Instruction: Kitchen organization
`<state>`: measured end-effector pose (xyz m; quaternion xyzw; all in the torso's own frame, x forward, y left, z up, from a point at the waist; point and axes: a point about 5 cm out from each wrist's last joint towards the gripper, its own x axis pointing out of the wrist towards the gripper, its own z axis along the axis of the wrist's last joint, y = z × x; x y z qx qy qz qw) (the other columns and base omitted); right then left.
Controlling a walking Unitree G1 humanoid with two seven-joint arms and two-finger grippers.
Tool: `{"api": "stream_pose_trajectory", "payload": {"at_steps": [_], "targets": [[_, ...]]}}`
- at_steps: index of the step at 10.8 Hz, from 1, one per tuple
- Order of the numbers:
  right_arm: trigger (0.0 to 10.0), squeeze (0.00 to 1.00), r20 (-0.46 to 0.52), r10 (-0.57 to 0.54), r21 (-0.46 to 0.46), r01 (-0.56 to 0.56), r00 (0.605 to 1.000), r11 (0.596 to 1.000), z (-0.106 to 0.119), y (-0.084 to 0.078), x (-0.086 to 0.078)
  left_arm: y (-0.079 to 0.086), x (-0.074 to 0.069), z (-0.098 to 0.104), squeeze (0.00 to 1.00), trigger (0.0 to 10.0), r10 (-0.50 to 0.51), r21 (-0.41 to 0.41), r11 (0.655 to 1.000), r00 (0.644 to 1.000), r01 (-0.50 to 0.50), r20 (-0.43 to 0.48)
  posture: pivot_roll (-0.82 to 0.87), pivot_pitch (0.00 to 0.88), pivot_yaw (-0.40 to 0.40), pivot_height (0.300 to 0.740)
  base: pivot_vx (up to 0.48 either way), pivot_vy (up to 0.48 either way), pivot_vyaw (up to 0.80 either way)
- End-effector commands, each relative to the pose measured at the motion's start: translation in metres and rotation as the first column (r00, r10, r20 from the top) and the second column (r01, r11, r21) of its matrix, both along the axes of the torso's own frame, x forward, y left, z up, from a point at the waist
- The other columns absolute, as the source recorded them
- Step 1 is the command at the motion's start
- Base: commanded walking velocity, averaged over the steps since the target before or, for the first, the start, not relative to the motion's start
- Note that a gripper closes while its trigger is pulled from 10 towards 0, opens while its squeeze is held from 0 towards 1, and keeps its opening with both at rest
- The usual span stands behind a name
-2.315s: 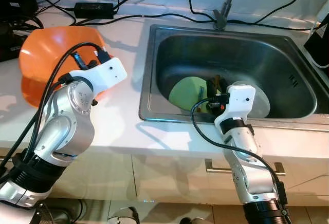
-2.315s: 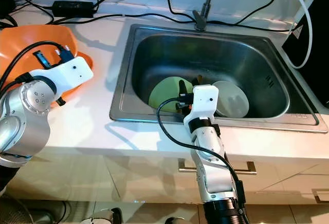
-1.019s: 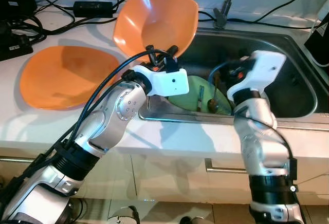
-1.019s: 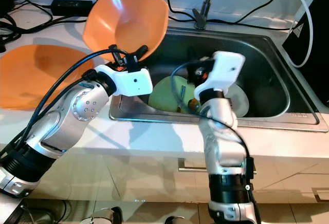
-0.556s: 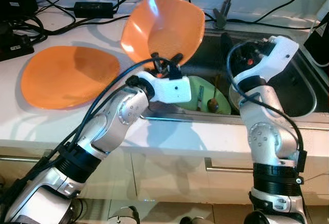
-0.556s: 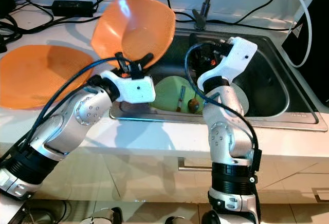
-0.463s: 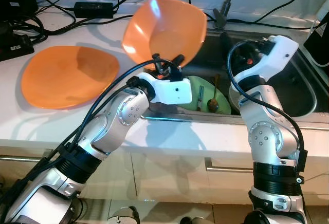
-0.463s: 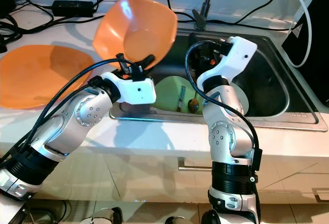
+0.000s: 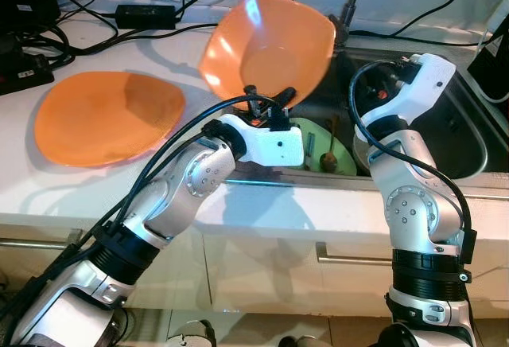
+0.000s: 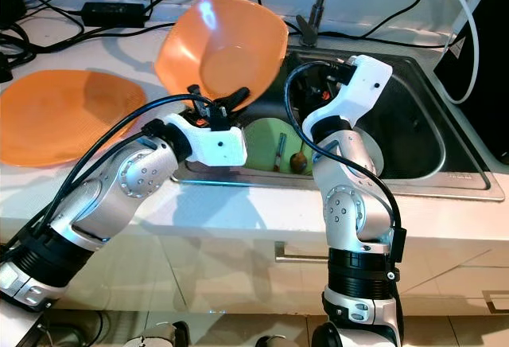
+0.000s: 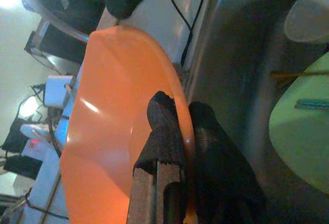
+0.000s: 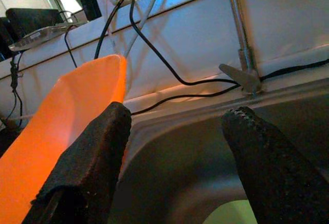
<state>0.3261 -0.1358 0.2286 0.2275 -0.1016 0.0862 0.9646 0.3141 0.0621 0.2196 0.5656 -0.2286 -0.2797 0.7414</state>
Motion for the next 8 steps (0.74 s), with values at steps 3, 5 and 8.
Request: {"api": "stream_pose_trajectory", "payload": {"at_steps": [3,5,8], "targets": [[10.0,0.0,-0.016,0.009,0.01,-0.009,1.0,1.0,0.0002,0.0011,0.0016,-0.0074,-0.0049,0.0082,0.0,10.0,-0.06,-0.011,0.998,0.998,0.06,0.028,0.08,0.08,-0.072,0.74,0.0,0.0,0.0],[10.0,0.0,-0.023,0.014,0.013,-0.014,1.0,1.0,-0.0016,0.0027,0.0018,-0.0088,-0.0067,0.0082,0.0,10.0,-0.08,-0.011,0.997,0.996,0.08,0.025,0.08,0.081,-0.073,0.74,0.0,0.0,0.0],[10.0,0.0,-0.015,0.022,0.029,-0.021,1.0,0.999,-0.0001,0.0051,0.0014,-0.0086,-0.0057,0.0063,0.0,10.0,-0.074,-0.005,0.997,0.997,0.074,0.01,0.08,0.075,-0.072,0.74,0.0,0.0,0.0]]}}
